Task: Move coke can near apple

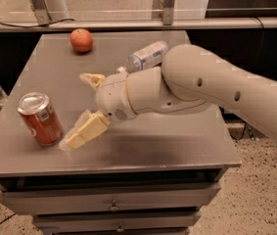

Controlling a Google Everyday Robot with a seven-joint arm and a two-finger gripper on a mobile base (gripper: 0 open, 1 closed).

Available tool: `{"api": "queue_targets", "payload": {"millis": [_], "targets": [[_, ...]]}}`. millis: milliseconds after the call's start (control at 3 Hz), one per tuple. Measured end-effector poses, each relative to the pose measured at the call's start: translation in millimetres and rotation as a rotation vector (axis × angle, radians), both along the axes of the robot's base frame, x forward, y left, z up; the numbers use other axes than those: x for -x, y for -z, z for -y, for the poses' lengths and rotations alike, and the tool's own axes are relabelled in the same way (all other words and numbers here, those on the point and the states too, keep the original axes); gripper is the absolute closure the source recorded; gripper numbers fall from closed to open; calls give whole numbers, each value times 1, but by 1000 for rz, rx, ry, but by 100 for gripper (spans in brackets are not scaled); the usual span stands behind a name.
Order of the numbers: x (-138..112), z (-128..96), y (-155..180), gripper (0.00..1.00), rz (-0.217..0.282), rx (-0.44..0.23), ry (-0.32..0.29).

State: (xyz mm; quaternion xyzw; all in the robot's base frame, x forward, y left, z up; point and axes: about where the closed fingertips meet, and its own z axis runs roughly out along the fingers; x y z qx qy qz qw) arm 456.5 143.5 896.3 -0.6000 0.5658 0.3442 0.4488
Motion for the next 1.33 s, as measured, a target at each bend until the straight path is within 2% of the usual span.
{"api": "queue_targets", "payload": {"millis": [333, 1000, 1333], "targets": [[-2, -34, 7, 0, 6, -61, -38], [1, -74, 10, 0, -28, -113, -84], [2, -84, 14, 17, -55, -107, -92]]}}
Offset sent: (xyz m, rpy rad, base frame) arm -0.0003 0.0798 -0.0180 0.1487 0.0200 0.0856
